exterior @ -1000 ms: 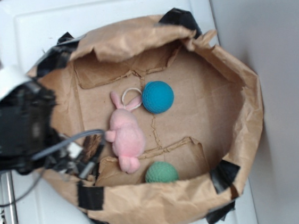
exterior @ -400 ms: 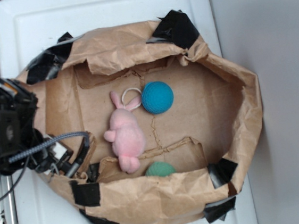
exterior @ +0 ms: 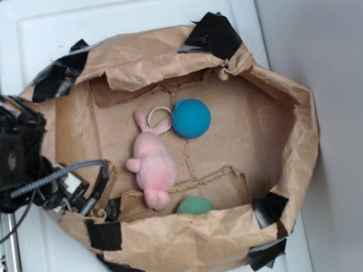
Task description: Grab the pink bunny.
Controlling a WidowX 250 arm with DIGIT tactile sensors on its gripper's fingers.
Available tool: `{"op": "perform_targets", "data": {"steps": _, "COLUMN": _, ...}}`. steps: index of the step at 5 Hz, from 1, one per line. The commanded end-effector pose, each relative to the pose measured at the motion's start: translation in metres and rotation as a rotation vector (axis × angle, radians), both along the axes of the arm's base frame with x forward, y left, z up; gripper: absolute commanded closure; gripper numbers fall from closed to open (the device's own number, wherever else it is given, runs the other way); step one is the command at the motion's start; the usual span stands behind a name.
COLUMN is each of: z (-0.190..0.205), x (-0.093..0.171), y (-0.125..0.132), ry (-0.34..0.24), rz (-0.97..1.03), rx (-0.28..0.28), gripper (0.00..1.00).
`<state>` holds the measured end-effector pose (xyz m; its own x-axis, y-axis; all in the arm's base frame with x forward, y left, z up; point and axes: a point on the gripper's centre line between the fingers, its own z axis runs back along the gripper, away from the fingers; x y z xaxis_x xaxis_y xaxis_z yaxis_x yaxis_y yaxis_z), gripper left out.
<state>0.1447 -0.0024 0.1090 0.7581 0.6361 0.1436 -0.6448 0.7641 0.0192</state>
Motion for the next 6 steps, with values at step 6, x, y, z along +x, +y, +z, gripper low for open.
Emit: {"op": "perform_targets", "data": {"steps": 6, "z": 0.011, "x": 0.157, "y": -0.015, "ry": 0.025, "rz": 0.306, "rx": -0.070, "gripper": 0.00}}
